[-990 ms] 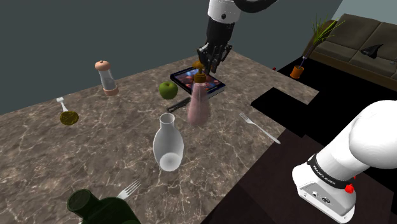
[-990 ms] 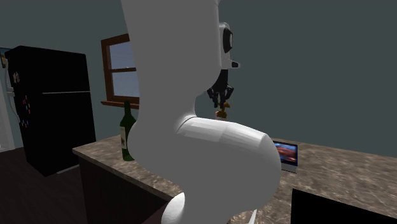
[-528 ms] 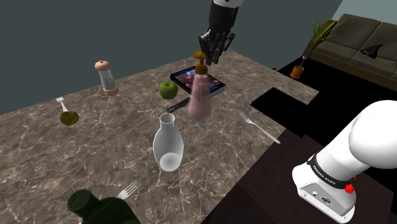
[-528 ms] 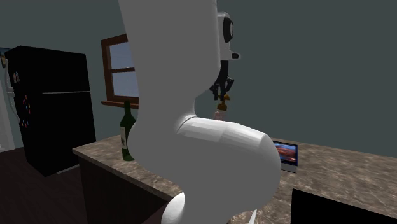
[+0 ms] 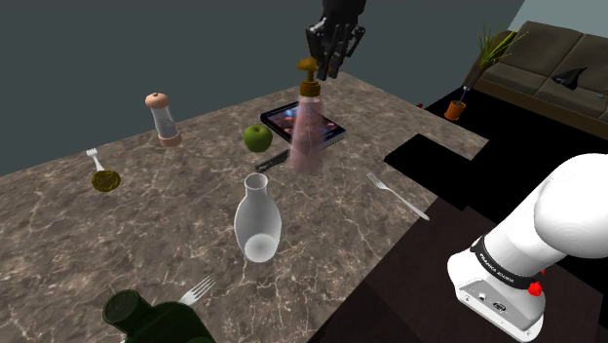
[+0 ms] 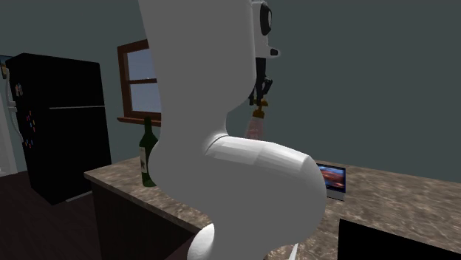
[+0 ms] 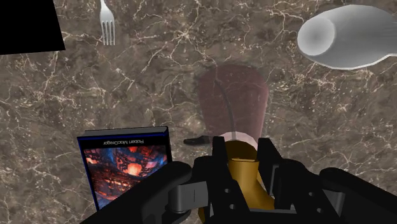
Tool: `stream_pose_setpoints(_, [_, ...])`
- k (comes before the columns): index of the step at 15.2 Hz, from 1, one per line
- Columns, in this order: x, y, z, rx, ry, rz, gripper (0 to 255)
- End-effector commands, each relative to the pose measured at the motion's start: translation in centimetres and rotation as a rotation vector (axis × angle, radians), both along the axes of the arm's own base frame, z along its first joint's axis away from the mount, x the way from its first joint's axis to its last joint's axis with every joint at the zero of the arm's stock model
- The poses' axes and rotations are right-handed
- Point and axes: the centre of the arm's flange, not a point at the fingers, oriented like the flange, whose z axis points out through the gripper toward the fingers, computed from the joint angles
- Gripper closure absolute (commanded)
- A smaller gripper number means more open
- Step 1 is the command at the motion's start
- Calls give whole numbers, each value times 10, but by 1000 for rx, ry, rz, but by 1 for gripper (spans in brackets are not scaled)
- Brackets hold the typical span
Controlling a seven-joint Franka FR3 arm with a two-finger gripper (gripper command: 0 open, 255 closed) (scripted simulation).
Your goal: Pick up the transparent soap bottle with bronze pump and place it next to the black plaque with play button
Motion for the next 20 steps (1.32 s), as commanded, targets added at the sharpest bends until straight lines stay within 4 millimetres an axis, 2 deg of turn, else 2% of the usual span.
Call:
stream_pose_setpoints(1, [-1,0,9,0,0,0,255])
stream_pose_setpoints(20, [-1,0,110,0,0,0,255])
